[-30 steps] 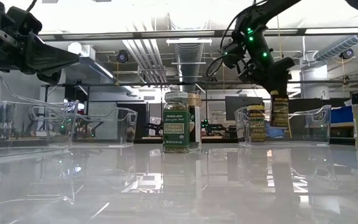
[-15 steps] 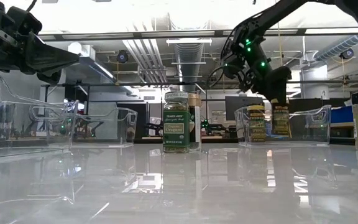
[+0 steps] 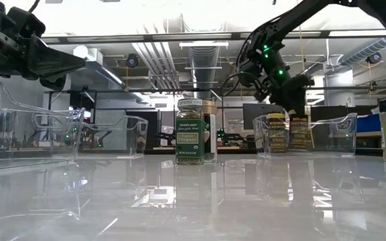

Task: Sort spices by type
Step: Put the yellow seasoning bottle into the top right transparent bin

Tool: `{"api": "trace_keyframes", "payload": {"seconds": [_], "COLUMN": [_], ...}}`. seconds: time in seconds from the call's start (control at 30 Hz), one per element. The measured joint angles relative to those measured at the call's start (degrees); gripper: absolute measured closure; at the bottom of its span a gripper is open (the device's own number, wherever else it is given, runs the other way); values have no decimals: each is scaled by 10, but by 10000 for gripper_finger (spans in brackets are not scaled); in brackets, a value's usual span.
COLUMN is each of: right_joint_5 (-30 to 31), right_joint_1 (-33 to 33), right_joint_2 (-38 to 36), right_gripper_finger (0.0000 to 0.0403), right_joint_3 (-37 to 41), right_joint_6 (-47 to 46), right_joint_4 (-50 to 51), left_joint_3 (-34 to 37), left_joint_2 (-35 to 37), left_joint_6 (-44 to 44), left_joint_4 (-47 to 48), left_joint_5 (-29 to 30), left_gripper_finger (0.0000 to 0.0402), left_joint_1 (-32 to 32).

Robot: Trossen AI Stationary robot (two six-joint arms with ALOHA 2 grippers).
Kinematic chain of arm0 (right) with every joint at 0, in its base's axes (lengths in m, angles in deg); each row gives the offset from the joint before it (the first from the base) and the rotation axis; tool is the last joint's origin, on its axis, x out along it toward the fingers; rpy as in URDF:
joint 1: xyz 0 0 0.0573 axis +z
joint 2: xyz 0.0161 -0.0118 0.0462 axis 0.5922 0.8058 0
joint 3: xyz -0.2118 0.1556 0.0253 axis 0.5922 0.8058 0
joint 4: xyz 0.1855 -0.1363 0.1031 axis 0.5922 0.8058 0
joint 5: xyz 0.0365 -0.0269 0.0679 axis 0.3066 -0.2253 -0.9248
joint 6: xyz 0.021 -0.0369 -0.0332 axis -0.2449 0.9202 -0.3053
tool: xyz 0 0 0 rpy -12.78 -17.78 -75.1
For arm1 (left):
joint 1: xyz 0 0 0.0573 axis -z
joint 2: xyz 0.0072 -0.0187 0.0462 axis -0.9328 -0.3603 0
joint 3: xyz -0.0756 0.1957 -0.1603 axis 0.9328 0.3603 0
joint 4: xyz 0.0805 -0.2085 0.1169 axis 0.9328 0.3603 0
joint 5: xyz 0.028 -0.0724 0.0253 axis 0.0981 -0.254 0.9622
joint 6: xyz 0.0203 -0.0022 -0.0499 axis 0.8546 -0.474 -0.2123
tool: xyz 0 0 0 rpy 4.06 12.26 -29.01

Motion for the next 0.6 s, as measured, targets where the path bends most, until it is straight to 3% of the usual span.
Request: {"api": "trace_keyframes", "payload": {"seconds": [0.6], "right_joint_5": [0], "right_joint_1": [1], "right_joint_2": [0], "right_gripper_finger": [169], "right_joint_3": [4], "right_joint_6": [11], "right_joint_4": [-16], "left_joint_3": [0], "left_joint_2": [0], "left_joint_6": [0], "left_joint_4": [0], "left_joint_5": [0], "left_gripper_finger": [400], "left_joint_1": [0]}}
